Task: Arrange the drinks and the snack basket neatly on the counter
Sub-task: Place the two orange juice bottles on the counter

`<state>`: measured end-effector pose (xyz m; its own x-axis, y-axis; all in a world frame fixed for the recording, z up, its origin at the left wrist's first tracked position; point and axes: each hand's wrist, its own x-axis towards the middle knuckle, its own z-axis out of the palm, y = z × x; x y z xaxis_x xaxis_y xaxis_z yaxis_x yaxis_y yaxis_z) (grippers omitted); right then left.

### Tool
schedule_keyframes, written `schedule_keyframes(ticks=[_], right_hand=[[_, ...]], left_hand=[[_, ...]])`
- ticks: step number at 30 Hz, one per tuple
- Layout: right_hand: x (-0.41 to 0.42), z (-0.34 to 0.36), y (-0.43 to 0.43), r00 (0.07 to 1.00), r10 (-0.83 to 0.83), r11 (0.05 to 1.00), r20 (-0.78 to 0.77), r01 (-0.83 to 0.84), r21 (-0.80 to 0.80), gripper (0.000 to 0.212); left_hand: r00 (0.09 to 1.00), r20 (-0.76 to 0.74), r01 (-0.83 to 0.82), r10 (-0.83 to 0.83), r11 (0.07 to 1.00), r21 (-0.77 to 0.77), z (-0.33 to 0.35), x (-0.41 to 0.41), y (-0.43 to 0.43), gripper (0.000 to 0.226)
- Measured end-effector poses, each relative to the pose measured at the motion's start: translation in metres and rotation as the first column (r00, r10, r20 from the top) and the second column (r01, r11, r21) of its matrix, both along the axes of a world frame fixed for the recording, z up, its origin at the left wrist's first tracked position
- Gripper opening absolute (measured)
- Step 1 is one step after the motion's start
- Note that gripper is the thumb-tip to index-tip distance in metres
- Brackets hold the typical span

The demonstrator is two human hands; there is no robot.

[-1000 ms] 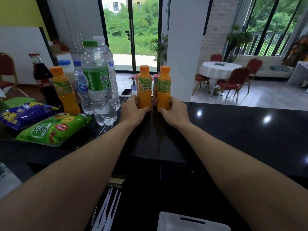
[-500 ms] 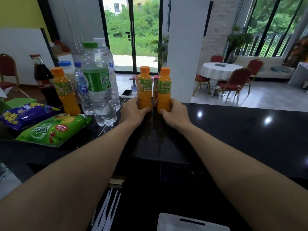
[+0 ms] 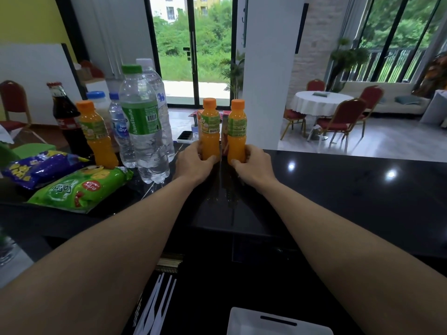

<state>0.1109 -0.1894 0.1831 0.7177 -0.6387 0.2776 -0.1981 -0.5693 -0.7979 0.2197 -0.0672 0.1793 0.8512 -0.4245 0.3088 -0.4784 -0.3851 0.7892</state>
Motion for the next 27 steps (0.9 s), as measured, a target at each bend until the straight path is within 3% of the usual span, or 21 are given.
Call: schedule_keyframes(ticks=[6,11,21,27], right_hand=[[-0.007,0.001,0.002,0.999,-0.018,1.000,0.041,0.018,0.007,0.047],[-0.014,0.008,0.008,0.997,-0.035,0.999,0.063,0.035,0.002,0.059],[-0.078,0.023,0.028,0.978,0.010,0.966,-0.206,-0.063,-0.250,0.075],[-0.121,0.026,0.049,0.962,-0.029,0.940,-0.272,-0.067,-0.335,0.076]], left_hand=[[0.999,0.003,0.049,-0.050,0.990,0.133,0.003,-0.004,0.008,0.062],[0.995,0.024,0.088,-0.099,0.954,0.286,0.014,-0.009,0.020,0.050],[0.938,0.279,0.053,-0.207,0.878,0.476,0.027,-0.051,0.061,0.058],[0.907,0.361,0.033,-0.218,0.890,0.455,0.031,-0.082,0.091,0.062]])
